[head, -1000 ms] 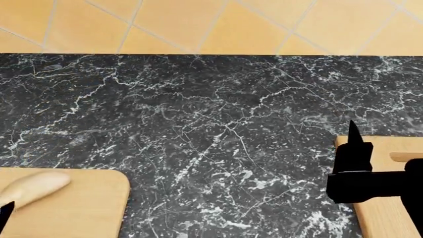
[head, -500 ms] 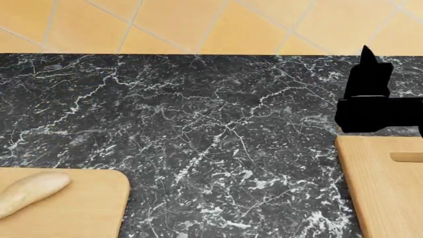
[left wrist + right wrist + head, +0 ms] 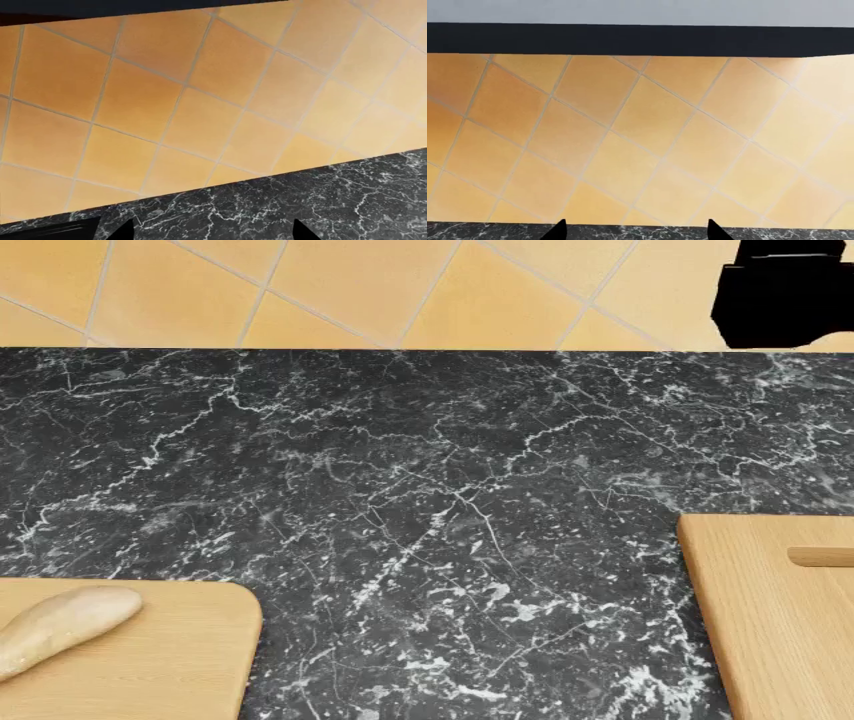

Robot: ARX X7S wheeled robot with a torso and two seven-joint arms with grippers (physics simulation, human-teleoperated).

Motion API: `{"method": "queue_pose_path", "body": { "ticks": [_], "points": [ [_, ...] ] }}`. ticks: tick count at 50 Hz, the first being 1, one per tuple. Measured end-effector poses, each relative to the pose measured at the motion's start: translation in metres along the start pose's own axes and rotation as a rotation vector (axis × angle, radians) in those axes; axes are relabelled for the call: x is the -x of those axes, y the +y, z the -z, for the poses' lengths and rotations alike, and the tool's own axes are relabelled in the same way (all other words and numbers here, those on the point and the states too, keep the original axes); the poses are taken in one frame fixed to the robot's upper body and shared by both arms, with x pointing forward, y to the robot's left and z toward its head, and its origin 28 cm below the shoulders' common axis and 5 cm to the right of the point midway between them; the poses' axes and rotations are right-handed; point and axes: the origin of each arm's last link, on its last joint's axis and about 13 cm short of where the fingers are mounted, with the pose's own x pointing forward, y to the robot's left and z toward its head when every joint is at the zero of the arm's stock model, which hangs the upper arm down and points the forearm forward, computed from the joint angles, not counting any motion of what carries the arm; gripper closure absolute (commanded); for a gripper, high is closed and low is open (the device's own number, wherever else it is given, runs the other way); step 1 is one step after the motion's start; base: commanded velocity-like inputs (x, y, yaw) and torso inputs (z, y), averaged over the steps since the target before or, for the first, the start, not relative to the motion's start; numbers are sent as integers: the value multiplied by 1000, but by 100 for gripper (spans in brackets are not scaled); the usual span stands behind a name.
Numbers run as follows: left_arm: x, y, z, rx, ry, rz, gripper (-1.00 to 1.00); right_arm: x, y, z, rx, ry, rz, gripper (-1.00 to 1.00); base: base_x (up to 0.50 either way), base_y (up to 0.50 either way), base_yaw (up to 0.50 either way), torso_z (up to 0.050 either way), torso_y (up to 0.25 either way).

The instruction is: Place the cherry and the sweet potato on separate cutting boards.

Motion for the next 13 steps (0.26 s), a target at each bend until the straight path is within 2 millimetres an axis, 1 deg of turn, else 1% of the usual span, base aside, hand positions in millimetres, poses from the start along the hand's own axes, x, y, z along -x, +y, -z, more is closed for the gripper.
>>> {"method": "queue_pose_path", "body": {
  "ticks": [13],
  "points": [
    [-1,0,-7,7,-16,2,-100,0,0,-2,18,-32,1,-100,0,0,0,0,0]
  ]
}}
